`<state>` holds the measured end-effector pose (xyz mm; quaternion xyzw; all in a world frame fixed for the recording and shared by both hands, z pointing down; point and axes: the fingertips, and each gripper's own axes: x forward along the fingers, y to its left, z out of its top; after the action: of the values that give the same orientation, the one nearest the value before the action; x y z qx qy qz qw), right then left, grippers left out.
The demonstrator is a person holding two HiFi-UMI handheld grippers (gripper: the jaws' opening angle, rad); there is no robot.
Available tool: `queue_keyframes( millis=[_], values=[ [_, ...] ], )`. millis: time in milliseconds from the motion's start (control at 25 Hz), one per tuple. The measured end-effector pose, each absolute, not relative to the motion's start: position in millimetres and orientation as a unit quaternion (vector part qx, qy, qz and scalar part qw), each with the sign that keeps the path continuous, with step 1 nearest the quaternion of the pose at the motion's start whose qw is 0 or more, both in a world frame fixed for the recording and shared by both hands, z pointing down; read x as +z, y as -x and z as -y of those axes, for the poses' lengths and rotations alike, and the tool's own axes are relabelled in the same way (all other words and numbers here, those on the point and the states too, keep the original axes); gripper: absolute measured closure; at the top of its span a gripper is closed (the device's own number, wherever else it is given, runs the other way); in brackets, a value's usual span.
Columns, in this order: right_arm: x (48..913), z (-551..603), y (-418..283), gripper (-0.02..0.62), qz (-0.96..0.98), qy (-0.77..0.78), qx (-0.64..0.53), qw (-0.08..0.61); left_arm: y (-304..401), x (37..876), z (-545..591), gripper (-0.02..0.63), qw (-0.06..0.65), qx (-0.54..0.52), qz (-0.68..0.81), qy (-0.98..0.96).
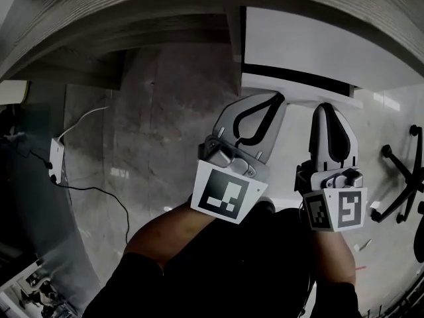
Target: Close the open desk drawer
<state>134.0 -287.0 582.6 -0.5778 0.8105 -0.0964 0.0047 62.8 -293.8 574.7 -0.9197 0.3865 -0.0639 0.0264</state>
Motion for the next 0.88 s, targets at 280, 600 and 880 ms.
queue_keyframes(
  millis=[280, 600, 880],
  values=[
    [586, 297, -135, 0.565, -0.813, 0.579, -0.064, 0.012, -67, 583, 301, 0.597, 0.049, -0.06, -0.387, 0.919],
    [584, 320, -138, 0.565, -0.813, 0.58, -0.055, 0.025, -71, 583, 326, 0.597, 0.05, -0.056, -0.389, 0.918],
    [587, 327, -139, 0.568, -0.808, 0.587, -0.044, 0.004, -73, 579, 329, 0.597, 0.058, -0.061, -0.395, 0.915]
  ],
)
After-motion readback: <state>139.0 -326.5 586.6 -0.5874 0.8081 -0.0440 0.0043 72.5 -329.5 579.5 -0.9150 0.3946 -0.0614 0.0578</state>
